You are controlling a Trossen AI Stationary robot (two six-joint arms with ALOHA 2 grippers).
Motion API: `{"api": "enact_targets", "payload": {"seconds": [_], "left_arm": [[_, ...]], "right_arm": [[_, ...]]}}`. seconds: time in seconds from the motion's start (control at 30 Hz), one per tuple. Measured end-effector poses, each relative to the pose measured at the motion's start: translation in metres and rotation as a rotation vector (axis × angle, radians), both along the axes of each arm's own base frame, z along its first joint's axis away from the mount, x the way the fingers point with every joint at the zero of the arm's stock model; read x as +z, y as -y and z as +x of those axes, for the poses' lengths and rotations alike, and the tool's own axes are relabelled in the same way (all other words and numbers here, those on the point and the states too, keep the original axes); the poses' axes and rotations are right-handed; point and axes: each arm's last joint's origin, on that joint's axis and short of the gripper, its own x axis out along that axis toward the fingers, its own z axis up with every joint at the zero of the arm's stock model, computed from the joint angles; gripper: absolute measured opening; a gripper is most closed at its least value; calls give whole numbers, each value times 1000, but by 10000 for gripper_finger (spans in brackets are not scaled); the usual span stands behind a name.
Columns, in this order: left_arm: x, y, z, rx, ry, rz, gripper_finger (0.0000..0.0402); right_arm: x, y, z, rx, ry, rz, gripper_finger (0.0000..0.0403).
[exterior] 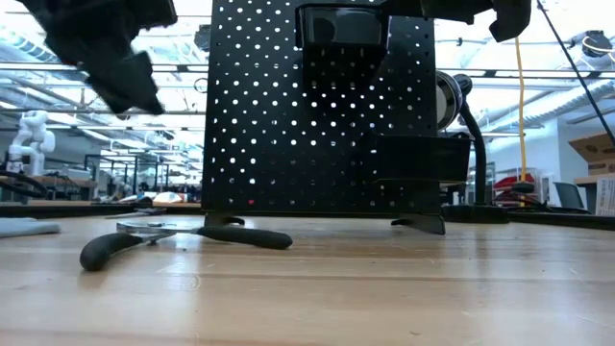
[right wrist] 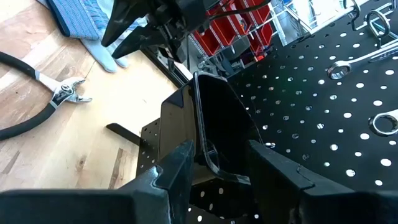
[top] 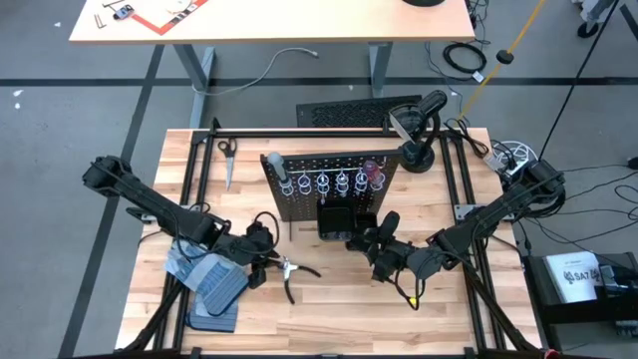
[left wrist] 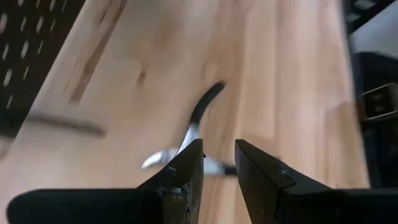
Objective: Hang tools onto peg board
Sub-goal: Unhang the red screwdriver from the black peg board
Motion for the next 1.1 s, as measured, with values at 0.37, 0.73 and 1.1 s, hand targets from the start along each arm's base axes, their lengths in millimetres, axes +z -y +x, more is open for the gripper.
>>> {"api": "enact_targets", "payload": {"seconds": [0.37,0.73,1.1], "left_arm": [[58,-2,-3,-146,471,58,100],[131,-9,-33,-186,1075,216,100],[142,4,-29,-421,1376,330,187]], "right_arm": [[5,-7,-3,36,23,-48,144],[22,-22,-10,94,131,-97,144],[83,-32,-6,-73,235,-17,154]]}}
